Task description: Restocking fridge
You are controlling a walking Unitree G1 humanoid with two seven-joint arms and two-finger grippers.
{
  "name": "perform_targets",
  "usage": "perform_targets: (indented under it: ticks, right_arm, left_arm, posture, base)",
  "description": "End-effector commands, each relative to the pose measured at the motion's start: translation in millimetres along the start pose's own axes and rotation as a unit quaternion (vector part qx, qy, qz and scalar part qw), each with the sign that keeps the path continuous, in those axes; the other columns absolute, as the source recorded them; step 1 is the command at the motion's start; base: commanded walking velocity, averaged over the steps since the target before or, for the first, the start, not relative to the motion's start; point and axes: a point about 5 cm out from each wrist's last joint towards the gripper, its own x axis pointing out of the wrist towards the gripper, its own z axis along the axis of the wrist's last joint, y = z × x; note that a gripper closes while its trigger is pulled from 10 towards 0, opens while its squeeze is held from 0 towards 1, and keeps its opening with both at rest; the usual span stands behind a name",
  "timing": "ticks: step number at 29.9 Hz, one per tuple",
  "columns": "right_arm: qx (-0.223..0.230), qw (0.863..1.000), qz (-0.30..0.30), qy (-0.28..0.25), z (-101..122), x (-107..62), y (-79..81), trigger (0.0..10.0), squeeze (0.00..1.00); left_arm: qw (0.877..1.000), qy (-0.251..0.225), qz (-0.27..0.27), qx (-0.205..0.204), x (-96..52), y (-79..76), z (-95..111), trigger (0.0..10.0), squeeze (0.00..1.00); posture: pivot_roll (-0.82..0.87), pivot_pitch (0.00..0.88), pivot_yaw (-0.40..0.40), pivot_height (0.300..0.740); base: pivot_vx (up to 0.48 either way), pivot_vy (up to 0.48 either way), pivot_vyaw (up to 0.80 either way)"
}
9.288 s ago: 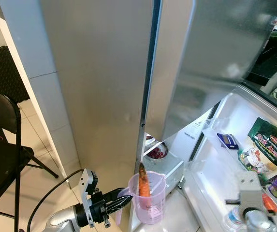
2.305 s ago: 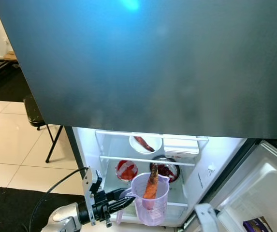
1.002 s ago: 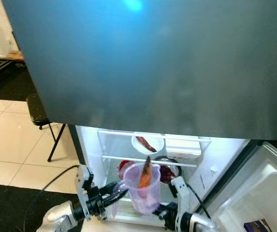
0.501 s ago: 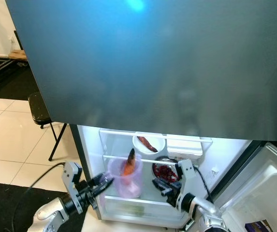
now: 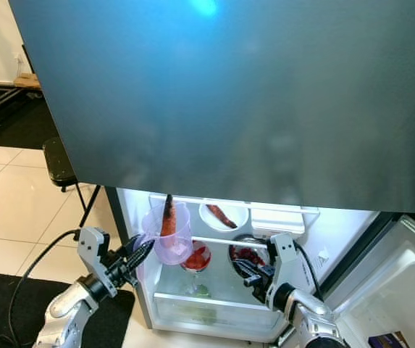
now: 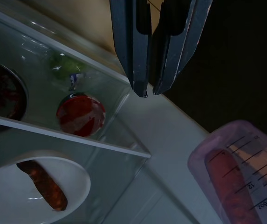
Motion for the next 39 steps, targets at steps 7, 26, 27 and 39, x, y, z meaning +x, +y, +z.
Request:
perform_targets:
  ticks: [7,26,27,39]
  right_arm:
    - [0.010,1.000,-0.015,-0.016,9,0.5,-4.7,10.0,0.00]
    - [0.007,1.000,-0.018,-0.021,13,1.5,-5.0,10.0,0.00]
    - [0.007,1.000,-0.017,-0.022,13,1.5,-4.9,10.0,0.00]
    - [0.008,0.999,0.002,-0.031,14,2.4,-1.0,10.0,0.00]
  left_arm:
    - [0.999,-0.006,-0.045,0.013,4.6,-7.5,3,10.0,0.00]
    - [0.997,-0.004,-0.051,0.050,11.7,-9.4,6,10.0,0.00]
    - [0.997,-0.004,-0.053,0.053,12.3,-9.9,6,10.0,0.00]
    - [0.997,-0.014,-0.053,0.059,15.3,-10.3,9,10.0,0.00]
  posture:
    - [-0.03,0.000,-0.031,0.680]
    - [-0.03,0.000,-0.029,0.630]
    - [-0.03,0.000,-0.027,0.625]
    - [-0.04,0.000,-0.028,0.585]
  base:
    - [0.000,0.000,0.00]
    - [0.000,0.000,0.00]
    - [0.000,0.000,0.00]
    - [0.000,0.000,0.00]
